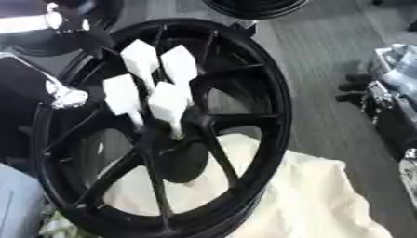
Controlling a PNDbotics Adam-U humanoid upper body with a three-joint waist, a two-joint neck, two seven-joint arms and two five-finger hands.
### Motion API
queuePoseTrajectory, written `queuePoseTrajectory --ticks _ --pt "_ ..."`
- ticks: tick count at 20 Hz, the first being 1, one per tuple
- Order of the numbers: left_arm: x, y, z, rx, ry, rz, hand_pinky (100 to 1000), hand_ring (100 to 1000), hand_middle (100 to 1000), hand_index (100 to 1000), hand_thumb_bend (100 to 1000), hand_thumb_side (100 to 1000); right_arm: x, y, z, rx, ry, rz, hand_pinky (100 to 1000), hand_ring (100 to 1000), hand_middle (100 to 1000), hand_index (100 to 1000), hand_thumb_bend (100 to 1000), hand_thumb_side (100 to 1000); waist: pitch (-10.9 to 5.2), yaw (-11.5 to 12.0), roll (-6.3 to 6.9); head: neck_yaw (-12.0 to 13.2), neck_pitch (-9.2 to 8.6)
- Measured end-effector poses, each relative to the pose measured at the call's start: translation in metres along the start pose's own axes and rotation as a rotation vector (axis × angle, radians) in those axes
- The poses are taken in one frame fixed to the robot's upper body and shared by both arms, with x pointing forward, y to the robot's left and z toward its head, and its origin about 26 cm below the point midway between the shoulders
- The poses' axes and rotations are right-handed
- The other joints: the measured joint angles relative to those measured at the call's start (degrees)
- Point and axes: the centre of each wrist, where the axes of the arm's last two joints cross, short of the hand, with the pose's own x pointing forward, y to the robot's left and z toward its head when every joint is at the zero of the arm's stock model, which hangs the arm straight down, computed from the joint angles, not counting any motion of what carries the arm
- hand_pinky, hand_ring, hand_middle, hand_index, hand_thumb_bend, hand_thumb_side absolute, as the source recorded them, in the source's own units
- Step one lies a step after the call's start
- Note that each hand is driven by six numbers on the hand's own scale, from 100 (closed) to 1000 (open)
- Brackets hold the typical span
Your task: Pull the pin out of the wheel hub.
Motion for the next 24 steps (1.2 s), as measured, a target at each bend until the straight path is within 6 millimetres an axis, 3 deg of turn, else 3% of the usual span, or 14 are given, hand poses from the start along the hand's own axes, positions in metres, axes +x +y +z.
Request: queuePoseTrajectory --ticks 18,24 --pt "-0.012 -0.006 -0.025 -0.103 0.058 -0.141 907 796 694 811 493 596 0.002 0.002 -0.002 0.012 -0.001 0.0 959 737 721 824 100 827 -0.01 -0.4 0.49 0.6 -0.01" --pt "-0.012 -0.007 -0.041 -0.136 0.065 -0.171 906 794 688 806 468 599 0.002 0.002 -0.003 0.019 0.002 0.003 959 736 721 824 100 830 -0.02 -0.4 0.5 1.0 0.0"
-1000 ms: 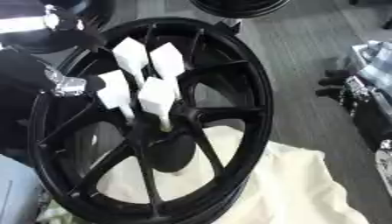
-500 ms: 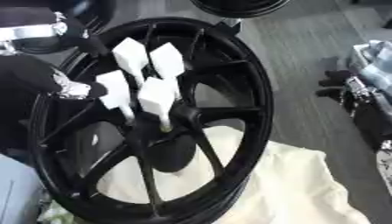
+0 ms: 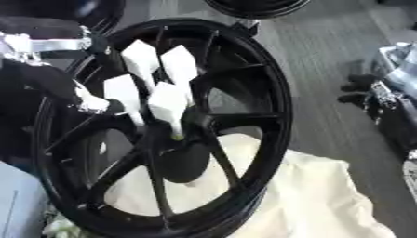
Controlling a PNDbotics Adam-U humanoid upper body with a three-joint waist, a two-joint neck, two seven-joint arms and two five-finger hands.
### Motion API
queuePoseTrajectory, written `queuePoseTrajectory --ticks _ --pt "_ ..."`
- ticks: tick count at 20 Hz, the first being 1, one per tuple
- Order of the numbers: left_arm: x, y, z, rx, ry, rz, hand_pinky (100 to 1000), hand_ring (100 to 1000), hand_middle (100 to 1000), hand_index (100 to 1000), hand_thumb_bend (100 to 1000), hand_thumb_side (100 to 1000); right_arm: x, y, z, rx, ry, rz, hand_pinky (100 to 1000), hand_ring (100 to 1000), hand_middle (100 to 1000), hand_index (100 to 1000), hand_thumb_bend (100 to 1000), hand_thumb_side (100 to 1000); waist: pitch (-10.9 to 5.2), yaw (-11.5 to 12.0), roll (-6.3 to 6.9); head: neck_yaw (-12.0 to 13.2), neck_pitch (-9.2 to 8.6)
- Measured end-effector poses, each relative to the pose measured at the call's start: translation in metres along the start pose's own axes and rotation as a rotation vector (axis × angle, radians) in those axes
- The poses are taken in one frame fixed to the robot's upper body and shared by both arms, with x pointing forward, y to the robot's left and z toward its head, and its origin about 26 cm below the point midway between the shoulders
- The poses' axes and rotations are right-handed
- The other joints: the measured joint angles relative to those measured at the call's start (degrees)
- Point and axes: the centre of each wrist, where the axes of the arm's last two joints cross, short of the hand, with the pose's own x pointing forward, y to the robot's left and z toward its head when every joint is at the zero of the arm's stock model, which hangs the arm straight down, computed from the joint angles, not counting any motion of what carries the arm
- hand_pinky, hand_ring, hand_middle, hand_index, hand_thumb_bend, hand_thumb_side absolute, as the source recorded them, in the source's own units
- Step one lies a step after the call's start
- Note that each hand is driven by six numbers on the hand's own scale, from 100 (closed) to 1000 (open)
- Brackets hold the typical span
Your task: Pull the pin out of the wheel hub.
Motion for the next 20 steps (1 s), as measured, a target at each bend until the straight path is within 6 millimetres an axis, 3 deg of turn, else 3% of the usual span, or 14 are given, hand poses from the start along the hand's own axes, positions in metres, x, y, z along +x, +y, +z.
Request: queuePoseTrajectory --ticks 3,11,20 --pt "0.0009 0.0013 -0.006 -0.01 -0.006 -0.005 903 789 672 794 427 586 -0.0001 0.0 0.0 0.003 0.002 0.0 959 736 721 824 100 830 0.0 0.0 0.04 0.1 0.01" --pt "0.0037 0.002 -0.0117 -0.041 -0.026 -0.026 896 779 645 656 378 300 -0.0009 -0.0002 -0.0001 0.006 0.004 0.0 959 736 721 825 100 833 -0.01 0.0 0.12 0.3 0.03" --pt "0.0079 0.0026 -0.0032 -0.075 -0.042 -0.057 890 769 602 512 161 279 -0.0019 0.0008 0.0001 0.009 0.009 0.006 959 736 720 825 100 835 -0.03 0.0 0.29 0.6 0.04"
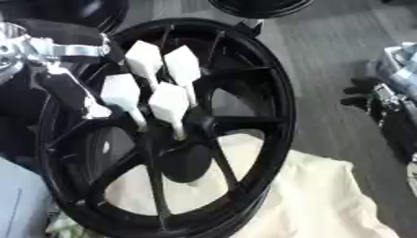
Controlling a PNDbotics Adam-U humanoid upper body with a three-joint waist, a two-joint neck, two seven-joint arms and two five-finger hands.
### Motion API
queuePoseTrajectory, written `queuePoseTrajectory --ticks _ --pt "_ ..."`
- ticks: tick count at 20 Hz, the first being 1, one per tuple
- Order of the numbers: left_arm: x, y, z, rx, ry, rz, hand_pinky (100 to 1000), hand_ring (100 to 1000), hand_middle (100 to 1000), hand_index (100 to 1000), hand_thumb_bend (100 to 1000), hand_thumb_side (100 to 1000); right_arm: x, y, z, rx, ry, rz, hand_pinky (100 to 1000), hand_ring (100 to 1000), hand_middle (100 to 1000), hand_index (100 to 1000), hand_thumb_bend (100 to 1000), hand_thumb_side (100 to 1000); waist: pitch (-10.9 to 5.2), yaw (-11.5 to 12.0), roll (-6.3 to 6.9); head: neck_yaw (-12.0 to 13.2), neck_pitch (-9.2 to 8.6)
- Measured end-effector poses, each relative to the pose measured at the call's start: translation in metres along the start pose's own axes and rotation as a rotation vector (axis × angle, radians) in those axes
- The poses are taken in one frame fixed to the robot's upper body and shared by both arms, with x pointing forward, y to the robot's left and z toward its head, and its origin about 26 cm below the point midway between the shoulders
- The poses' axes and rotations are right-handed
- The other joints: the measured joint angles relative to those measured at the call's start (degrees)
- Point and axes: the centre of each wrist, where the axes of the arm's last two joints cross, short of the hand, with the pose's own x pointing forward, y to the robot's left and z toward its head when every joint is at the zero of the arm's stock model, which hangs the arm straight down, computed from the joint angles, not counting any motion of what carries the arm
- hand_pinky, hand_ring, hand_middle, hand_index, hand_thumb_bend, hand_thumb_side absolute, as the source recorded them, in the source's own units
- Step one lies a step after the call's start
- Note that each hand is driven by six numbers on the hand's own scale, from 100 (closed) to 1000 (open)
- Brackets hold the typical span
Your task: Pull the pin out of the wheel hub.
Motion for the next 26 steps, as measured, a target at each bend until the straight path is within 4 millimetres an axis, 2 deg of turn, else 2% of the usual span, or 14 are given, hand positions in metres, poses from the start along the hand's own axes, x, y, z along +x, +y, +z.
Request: queuePoseTrajectory --ticks 4,7,11,16,20,23,26 --pt "0.002 0.003 0.008 0.003 -0.015 -0.01 886 759 582 437 180 289 0.0 0.0 0.0 -0.003 0.002 0.001 959 735 719 825 100 834 -0.04 0.0 0.09 0.0 0.02" --pt "0.004 0.005 0.01 0.0 -0.022 -0.021 881 749 564 403 255 318 0.0 0.0 0.0 -0.004 0.003 0.002 959 734 719 825 100 834 -0.1 0.0 0.17 0.1 0.03" --pt "0.007 0.009 0.017 0.034 -0.041 -0.035 878 742 554 384 211 294 0.0 0.0 0.0 -0.006 0.004 0.002 959 734 719 825 100 837 -0.11 0.0 0.17 0.2 0.03" --pt "0.01 0.026 0.054 0.213 -0.073 -0.057 880 738 549 375 145 263 -0.001 0.0 0.001 -0.009 0.005 0.002 959 734 719 825 100 837 -0.11 0.3 0.17 -0.1 0.04" --pt "0.006 0.031 0.086 0.355 -0.084 -0.046 881 732 541 368 100 243 -0.001 -0.001 0.002 -0.013 0.006 0.002 960 734 719 826 100 837 -0.11 0.5 0.17 -0.3 0.04" --pt "-0.009 0.026 0.106 0.445 -0.053 0.0 879 727 535 366 100 233 -0.001 -0.002 0.002 -0.019 0.008 0.003 960 734 719 826 100 834 -0.09 0.8 0.16 -0.5 0.04" --pt "-0.033 0.012 0.119 0.505 0.025 0.08 876 723 531 365 100 232 -0.001 -0.003 0.002 -0.026 0.004 0.003 960 734 719 826 100 832 -0.03 0.8 0.11 -0.8 0.03"
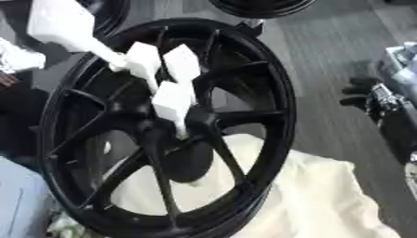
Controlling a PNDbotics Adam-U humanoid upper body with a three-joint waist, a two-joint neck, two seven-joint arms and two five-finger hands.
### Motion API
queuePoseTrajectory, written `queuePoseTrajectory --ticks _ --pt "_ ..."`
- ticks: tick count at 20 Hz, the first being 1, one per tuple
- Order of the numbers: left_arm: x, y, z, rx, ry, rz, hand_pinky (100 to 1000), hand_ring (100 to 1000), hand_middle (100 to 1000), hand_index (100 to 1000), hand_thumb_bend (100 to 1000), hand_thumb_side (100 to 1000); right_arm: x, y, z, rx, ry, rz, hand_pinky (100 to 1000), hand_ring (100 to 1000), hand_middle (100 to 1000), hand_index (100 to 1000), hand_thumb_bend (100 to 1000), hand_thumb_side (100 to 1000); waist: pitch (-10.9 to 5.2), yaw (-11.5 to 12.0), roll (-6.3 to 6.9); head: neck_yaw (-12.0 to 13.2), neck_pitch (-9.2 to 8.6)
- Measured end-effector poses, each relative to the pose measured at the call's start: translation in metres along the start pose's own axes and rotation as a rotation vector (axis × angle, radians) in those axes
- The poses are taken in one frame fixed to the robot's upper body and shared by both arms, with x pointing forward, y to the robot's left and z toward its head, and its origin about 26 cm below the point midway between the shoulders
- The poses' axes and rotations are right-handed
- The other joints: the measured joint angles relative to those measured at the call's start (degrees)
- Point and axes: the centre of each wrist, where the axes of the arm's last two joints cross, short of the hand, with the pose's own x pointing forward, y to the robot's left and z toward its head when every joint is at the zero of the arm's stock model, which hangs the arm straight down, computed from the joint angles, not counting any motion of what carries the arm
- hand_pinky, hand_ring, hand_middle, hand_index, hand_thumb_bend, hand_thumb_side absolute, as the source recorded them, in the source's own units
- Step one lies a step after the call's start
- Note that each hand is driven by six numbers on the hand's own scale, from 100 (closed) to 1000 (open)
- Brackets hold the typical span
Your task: Pull the pin out of the wheel hub.
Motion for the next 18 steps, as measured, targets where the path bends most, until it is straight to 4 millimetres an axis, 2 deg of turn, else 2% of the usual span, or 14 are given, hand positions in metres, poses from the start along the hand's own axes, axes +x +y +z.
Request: queuePoseTrajectory --ticks 9,12,14,15,16,17,18 --pt "-0.082 -0.029 0.038 0.121 0.345 0.147 876 723 527 370 100 237 0.001 -0.003 0.001 -0.021 -0.005 0.001 960 734 719 826 100 832 0.48 0.5 -0.77 -0.4 -0.09" --pt "-0.107 -0.04 0.047 0.127 0.437 0.172 893 749 551 408 100 233 0.001 -0.004 0.001 -0.029 -0.009 0.002 961 734 719 827 100 829 0.5 0.8 -1.02 -0.5 -0.09" --pt "-0.121 -0.051 0.053 0.1 0.485 0.183 901 772 590 523 100 225 0.001 -0.005 0.001 -0.037 -0.01 0.0 961 734 719 827 100 828 0.5 0.9 -1.07 -0.5 -0.09" --pt "-0.128 -0.056 0.056 0.079 0.503 0.189 907 784 615 644 109 217 0.001 -0.005 0.001 -0.04 -0.011 -0.001 961 734 719 827 100 828 0.5 1.0 -1.07 -0.5 -0.09" --pt "-0.133 -0.061 0.058 0.059 0.516 0.197 915 800 650 760 168 203 0.001 -0.005 0.001 -0.042 -0.01 -0.002 961 734 719 827 100 828 0.5 1.1 -1.09 -0.5 -0.09" --pt "-0.139 -0.067 0.06 0.04 0.526 0.208 919 807 666 799 199 190 0.0 -0.005 0.002 -0.044 -0.008 -0.004 961 734 719 827 100 828 0.5 1.2 -1.14 -0.5 -0.09" --pt "-0.143 -0.072 0.062 0.021 0.532 0.217 928 824 700 860 251 220 0.0 -0.006 0.002 -0.044 -0.007 -0.005 961 734 719 827 100 828 0.5 1.3 -1.22 -0.5 -0.09"
